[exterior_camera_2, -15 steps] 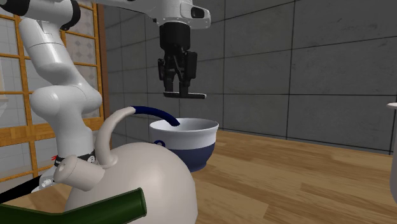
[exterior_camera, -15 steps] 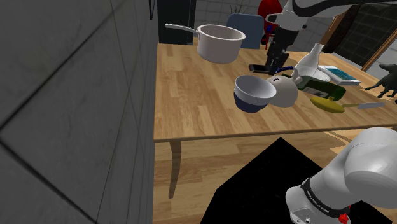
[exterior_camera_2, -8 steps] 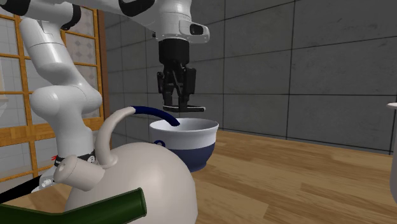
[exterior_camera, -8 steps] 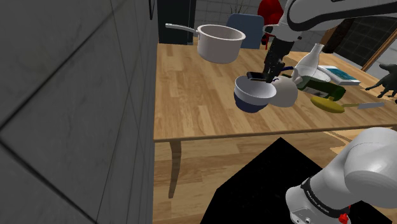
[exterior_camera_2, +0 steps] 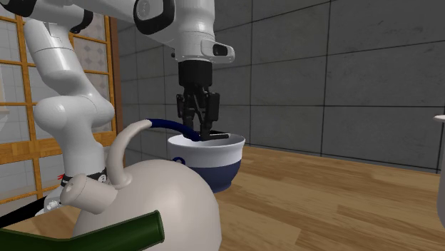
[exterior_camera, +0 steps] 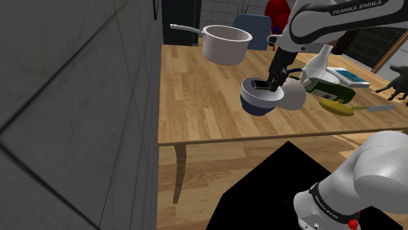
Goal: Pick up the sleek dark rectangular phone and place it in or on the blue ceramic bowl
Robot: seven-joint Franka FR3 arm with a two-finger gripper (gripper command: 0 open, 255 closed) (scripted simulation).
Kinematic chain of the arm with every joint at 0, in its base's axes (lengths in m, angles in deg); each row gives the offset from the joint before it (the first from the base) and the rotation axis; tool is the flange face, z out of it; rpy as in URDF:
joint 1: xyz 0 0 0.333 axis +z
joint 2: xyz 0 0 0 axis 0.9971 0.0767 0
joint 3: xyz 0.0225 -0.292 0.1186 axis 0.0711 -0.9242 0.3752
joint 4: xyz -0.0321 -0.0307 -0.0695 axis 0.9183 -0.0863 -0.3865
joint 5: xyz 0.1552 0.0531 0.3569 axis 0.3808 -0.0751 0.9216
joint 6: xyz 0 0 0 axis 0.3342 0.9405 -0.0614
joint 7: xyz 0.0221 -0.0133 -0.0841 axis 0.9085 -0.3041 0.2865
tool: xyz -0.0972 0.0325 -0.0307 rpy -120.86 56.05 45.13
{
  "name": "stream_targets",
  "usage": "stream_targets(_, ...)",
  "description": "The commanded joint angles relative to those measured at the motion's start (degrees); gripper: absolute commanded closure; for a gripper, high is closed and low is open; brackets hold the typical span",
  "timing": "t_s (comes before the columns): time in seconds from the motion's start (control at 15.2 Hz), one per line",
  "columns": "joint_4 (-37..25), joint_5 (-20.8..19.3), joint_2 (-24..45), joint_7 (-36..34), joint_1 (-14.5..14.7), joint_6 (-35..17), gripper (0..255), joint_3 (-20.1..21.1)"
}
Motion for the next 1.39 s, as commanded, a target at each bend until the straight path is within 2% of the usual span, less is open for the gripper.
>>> stream_targets(0.0, 0.1, 0.0, 0.1, 0.0, 0.0, -0.2, 255, 0.0)
stream_targets(0.26, 0.1, 0.0, 0.1, 0.0, 0.0, -0.2, 255, 0.0)
stream_targets(0.33, 0.1, 0.0, 0.1, 0.0, 0.0, -0.2, 0, 0.0)
stream_targets(0.66, 0.1, 0.0, 0.1, 0.0, 0.0, -0.2, 0, 0.0)
stream_targets(0.92, -5.8, 0.1, -1.7, -0.2, 0.1, 7.4, 0, 0.8)
stream_targets(1.32, -5.8, 0.1, -1.7, -0.2, 0.1, 7.4, 0, 0.8)
